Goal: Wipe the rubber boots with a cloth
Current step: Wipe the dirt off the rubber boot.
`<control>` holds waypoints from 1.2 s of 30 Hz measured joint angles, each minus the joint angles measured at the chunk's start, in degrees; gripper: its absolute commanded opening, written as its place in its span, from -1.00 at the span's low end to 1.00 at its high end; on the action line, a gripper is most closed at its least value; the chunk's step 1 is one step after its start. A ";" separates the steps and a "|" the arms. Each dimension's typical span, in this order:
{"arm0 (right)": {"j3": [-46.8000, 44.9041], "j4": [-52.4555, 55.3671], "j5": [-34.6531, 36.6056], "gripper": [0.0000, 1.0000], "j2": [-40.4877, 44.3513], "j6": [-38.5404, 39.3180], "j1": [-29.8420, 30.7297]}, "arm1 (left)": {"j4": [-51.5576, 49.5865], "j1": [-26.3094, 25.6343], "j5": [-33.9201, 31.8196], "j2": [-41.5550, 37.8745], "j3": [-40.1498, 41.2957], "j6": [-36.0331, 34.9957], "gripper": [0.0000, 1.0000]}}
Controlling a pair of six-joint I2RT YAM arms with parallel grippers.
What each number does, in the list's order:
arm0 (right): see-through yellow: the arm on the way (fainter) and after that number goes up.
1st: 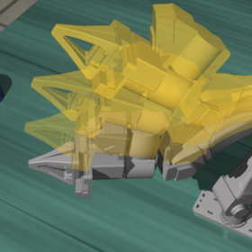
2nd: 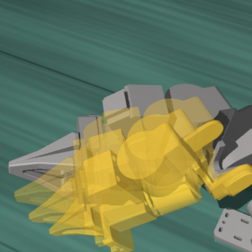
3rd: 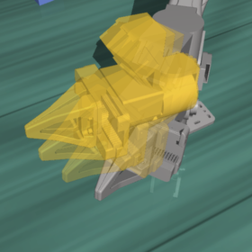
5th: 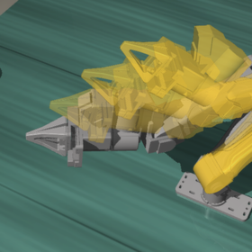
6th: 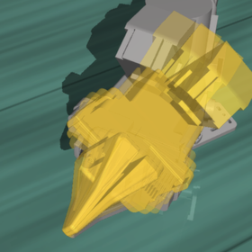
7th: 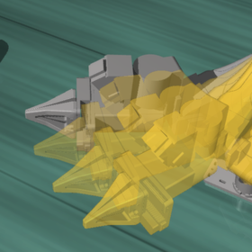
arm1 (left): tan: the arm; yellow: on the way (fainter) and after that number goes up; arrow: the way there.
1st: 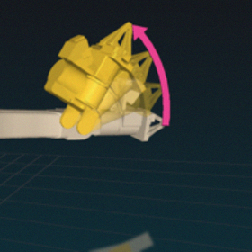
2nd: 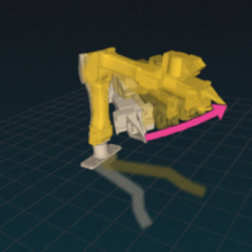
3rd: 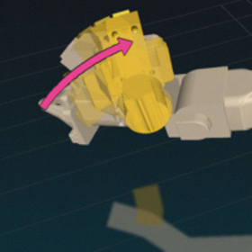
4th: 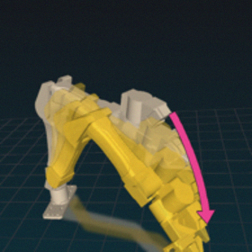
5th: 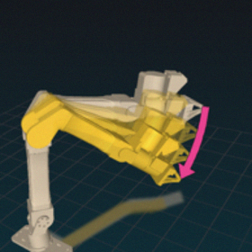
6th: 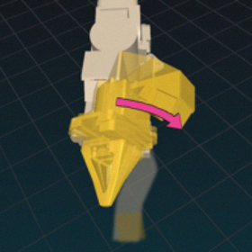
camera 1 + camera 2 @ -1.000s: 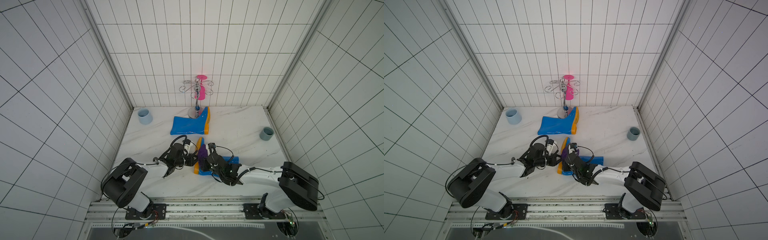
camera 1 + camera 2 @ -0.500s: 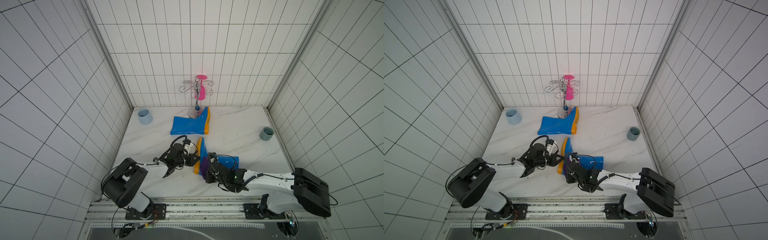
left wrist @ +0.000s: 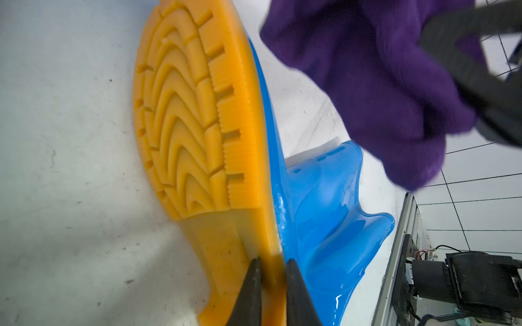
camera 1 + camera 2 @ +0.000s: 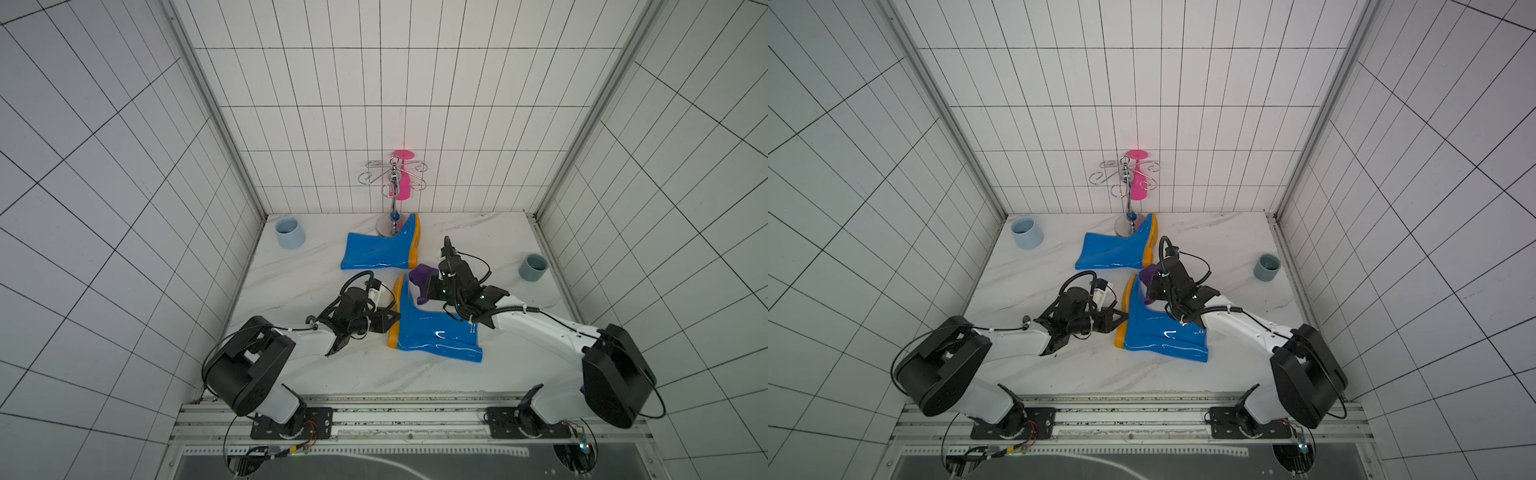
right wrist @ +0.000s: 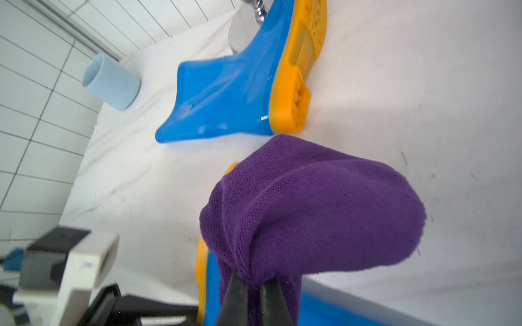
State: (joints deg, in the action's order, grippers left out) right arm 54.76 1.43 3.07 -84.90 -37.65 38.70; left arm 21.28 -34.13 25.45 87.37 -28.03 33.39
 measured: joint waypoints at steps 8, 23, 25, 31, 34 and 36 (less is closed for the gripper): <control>4.04 -5.33 -8.11 -1.00 -12.26 -2.01 -1.97 | 0.44 0.00 -0.11 -0.04 0.22 0.04 -0.73; 0.13 -7.23 -16.90 -1.00 -10.25 -5.05 -1.88 | 1.07 0.00 -0.35 -0.22 0.74 0.22 -0.73; -1.53 -6.91 -17.70 -1.00 -8.98 -5.22 -1.84 | 1.33 0.00 -0.37 -0.24 0.87 0.22 -0.73; -4.55 -5.29 -19.56 -1.00 -7.39 -5.90 -1.81 | 1.88 0.00 -0.37 -0.24 1.07 0.24 -0.73; -4.57 -4.81 -20.37 -1.00 -7.39 -5.86 -1.81 | 1.99 0.02 -0.37 -0.26 1.18 0.24 -0.73; -4.57 -4.15 -21.11 -1.00 -7.58 -5.51 -1.81 | 2.23 0.09 -0.37 -0.26 1.36 0.28 -0.73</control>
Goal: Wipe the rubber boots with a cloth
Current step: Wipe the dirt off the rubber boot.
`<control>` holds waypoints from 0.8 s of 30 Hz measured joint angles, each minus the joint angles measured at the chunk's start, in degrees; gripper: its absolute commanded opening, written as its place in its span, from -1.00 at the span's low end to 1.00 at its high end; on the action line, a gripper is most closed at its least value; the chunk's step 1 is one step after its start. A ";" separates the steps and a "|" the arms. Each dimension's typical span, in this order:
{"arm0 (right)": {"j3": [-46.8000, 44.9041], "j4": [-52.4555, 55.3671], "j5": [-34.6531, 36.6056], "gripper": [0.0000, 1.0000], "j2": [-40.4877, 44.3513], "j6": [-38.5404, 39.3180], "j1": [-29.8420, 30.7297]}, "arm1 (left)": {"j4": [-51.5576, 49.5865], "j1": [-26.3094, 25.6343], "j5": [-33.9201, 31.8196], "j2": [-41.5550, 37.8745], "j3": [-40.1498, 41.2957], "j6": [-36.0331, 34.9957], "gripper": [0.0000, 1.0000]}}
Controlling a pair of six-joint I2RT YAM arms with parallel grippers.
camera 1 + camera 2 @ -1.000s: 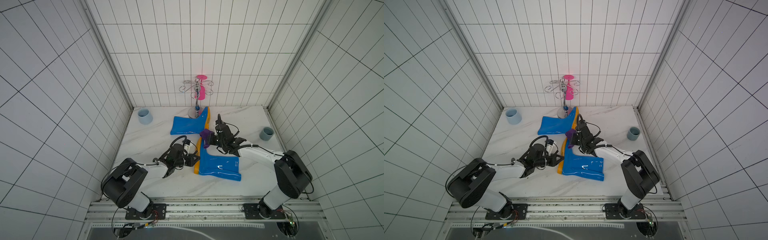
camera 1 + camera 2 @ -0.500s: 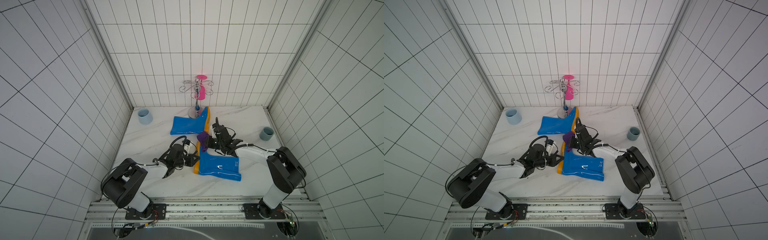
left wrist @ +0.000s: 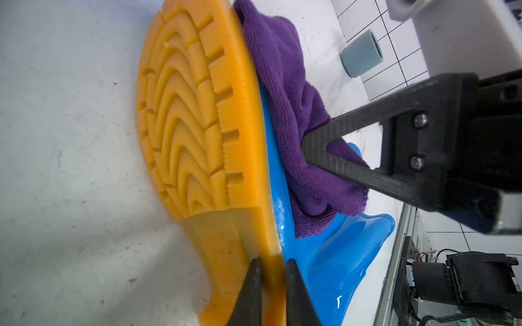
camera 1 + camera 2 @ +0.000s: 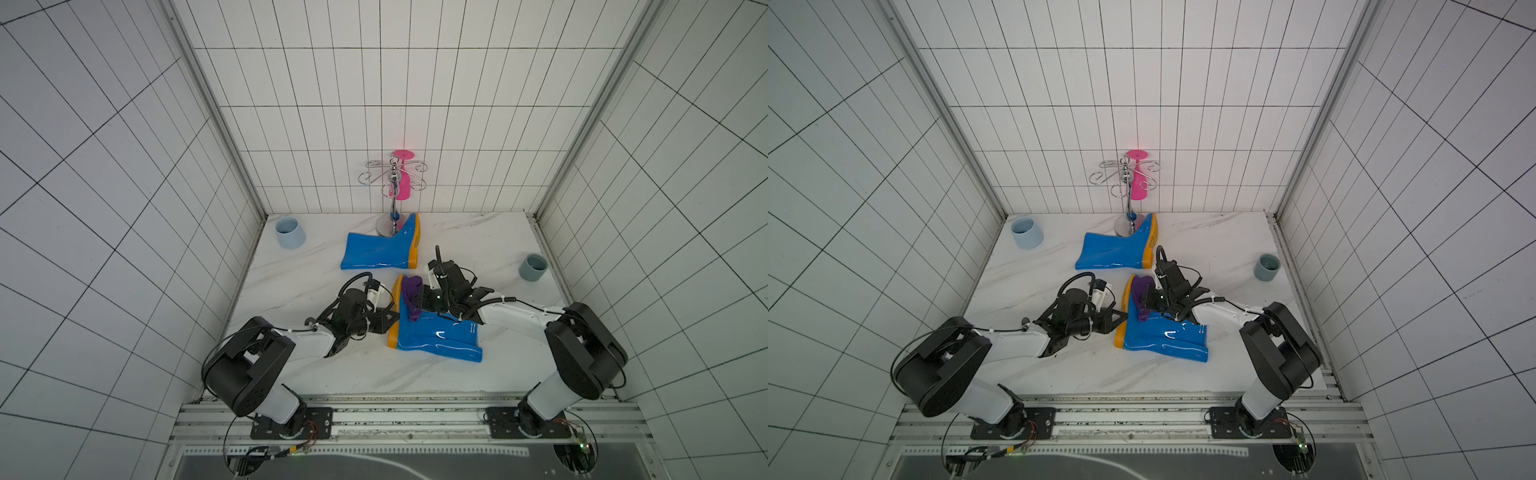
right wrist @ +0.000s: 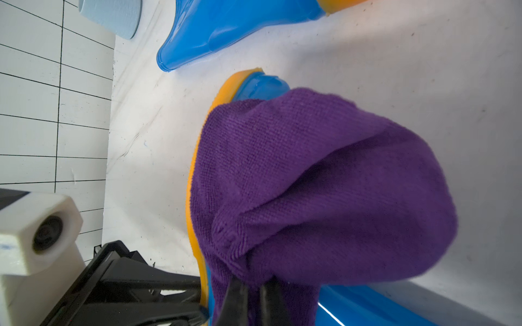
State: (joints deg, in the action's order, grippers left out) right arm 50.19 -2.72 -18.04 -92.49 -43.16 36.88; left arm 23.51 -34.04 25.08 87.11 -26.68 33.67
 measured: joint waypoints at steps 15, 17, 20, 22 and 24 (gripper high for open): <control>0.90 13.62 -3.30 -1.00 -1.16 5.40 -2.47 | 2.03 0.37 0.11 -0.31 1.46 0.39 -0.73; 0.92 16.72 -3.02 -1.00 -0.09 6.29 -3.19 | 2.23 0.42 0.17 -0.31 1.60 0.42 -0.73; 0.90 21.38 -2.38 -1.00 1.53 7.67 -4.76 | 2.54 0.57 0.39 -0.31 1.77 0.50 -0.74; 0.90 24.06 -1.92 -1.00 2.40 8.59 -6.32 | 2.78 0.76 0.61 -0.31 1.90 0.59 -0.74; 0.90 26.71 -1.36 -1.00 3.28 9.64 -8.13 | 3.15 0.90 0.76 -0.26 2.08 0.72 -0.73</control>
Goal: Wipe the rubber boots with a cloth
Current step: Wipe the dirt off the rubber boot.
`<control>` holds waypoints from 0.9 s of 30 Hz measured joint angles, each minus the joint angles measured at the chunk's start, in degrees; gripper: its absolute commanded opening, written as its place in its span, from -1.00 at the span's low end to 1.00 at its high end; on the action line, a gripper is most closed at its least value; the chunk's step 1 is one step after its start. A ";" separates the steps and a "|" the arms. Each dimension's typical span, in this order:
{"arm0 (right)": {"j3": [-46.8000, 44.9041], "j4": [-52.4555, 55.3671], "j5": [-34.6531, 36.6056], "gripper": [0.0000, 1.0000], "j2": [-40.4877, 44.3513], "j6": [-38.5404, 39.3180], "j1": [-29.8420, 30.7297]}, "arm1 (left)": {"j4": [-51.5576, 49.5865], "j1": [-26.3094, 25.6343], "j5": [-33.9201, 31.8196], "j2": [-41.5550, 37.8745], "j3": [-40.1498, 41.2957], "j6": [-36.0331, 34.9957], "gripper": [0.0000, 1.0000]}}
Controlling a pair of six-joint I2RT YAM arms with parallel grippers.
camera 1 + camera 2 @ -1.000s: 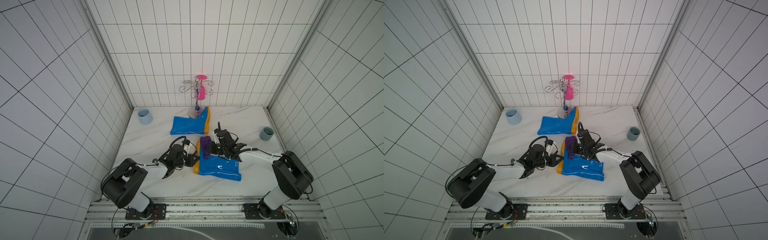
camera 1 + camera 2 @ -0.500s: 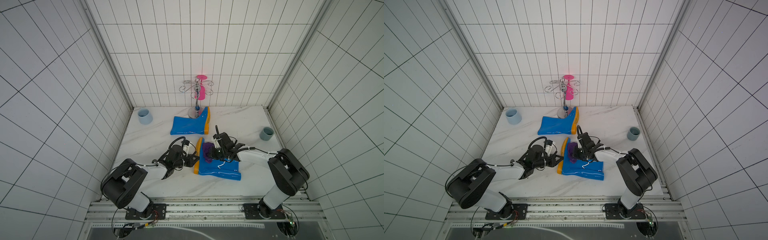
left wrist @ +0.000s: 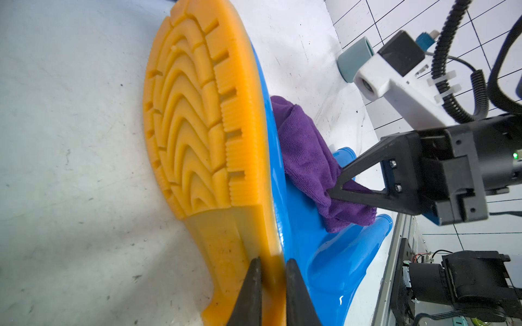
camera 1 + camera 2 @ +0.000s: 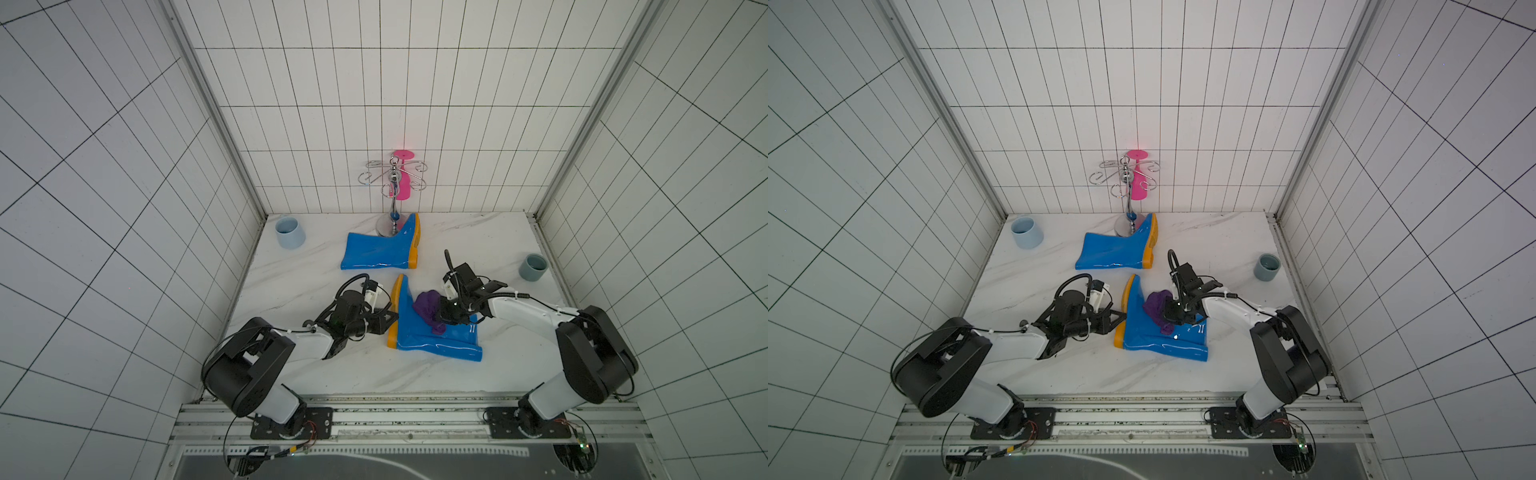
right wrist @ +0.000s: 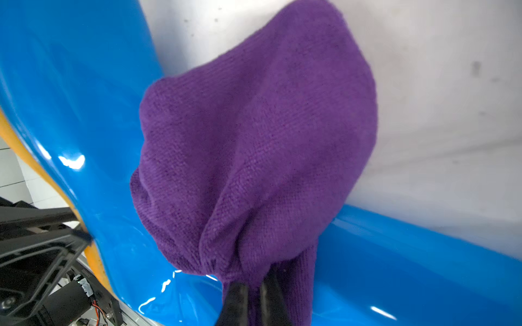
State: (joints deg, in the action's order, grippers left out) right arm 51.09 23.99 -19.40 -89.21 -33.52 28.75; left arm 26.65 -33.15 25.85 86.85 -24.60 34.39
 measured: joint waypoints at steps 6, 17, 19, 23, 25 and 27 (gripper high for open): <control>0.00 6.95 2.45 -1.00 3.04 2.86 -5.99 | 0.63 0.37 0.57 0.07 0.35 0.24 -0.73; -2.16 13.11 5.55 -1.00 8.35 5.55 -14.25 | 1.70 1.01 1.38 0.15 0.90 0.55 -0.74; -2.75 13.70 5.77 -1.00 8.52 5.81 -15.26 | 1.79 1.03 1.42 0.17 0.94 0.55 -0.73; -3.37 15.04 6.45 -1.00 9.33 6.43 -17.16 | 1.99 1.07 1.46 0.17 1.05 0.55 -0.73; -3.37 15.69 6.93 -1.00 10.16 6.71 -17.84 | 2.10 1.07 1.46 0.17 1.11 0.55 -0.73; -3.37 16.35 7.26 -1.00 11.10 6.93 -18.40 | 2.10 1.07 1.46 0.17 1.11 0.55 -0.73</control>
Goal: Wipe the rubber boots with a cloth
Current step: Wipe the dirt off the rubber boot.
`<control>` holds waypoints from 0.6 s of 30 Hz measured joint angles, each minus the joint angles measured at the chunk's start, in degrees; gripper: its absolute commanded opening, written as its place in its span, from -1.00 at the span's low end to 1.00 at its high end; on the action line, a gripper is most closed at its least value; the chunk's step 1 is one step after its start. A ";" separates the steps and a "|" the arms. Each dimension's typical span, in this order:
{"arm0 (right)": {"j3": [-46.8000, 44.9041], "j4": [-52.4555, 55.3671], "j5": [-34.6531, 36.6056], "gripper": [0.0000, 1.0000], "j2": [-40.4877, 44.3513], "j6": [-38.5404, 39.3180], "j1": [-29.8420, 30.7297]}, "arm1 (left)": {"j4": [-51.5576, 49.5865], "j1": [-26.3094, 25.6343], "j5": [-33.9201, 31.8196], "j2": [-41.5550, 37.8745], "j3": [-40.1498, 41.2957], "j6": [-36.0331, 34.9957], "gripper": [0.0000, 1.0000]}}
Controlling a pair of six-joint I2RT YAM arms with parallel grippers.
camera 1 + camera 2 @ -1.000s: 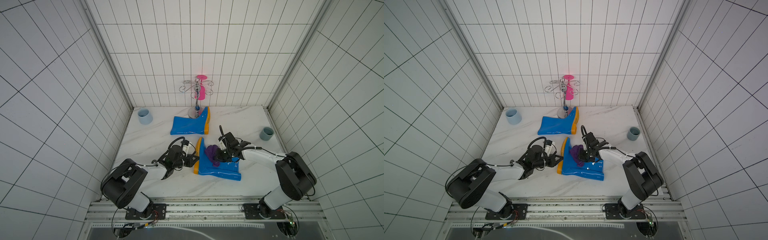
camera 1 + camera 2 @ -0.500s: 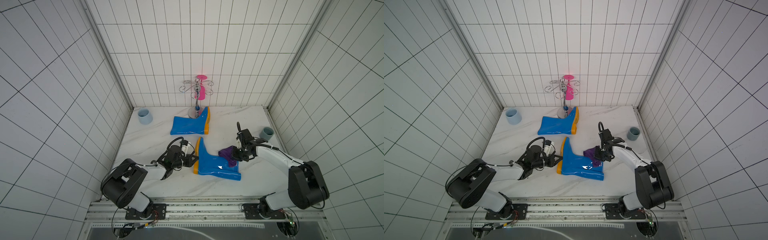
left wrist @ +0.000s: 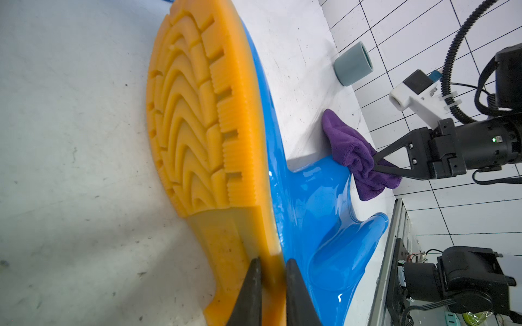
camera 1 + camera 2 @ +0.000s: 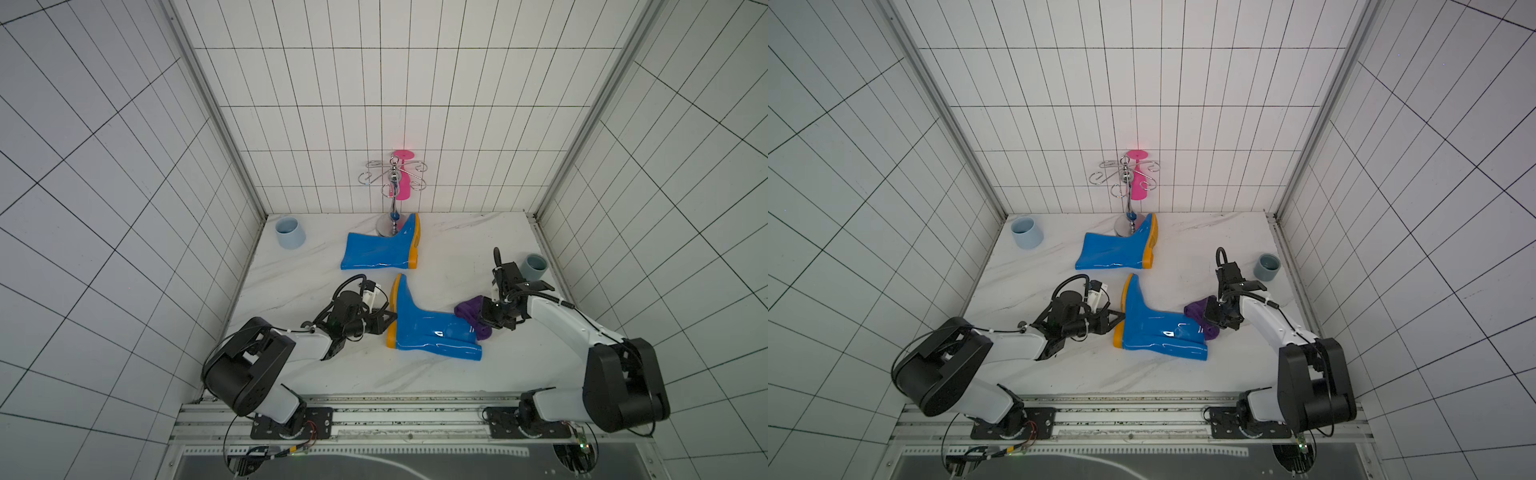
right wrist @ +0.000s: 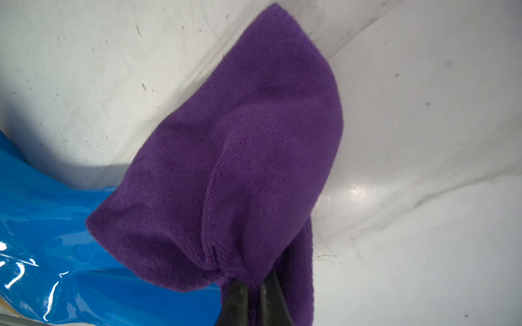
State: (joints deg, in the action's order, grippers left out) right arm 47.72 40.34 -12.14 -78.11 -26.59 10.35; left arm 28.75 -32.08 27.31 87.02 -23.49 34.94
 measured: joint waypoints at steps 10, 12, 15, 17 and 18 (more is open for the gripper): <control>0.17 6.71 6.99 -1.00 6.99 1.05 -2.97 | 0.31 0.11 0.20 0.07 0.09 0.00 -0.73; 0.17 7.96 9.07 -1.00 8.55 0.94 -3.91 | 0.39 0.20 0.28 0.07 0.09 0.00 -0.73; 0.17 8.76 11.56 -1.00 10.29 0.44 -5.22 | 0.44 0.28 0.44 0.11 0.09 0.02 -0.73; 0.17 8.70 12.98 -1.00 10.75 0.09 -6.12 | 0.44 0.31 0.50 0.11 0.09 0.02 -0.73; 0.17 8.66 13.66 -1.00 10.75 -0.09 -6.67 | 0.46 0.31 0.52 0.11 0.09 0.02 -0.73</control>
State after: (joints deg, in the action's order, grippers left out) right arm 47.90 48.99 1.52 -67.35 -26.68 3.68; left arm 29.21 -31.77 27.83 87.13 -23.40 34.96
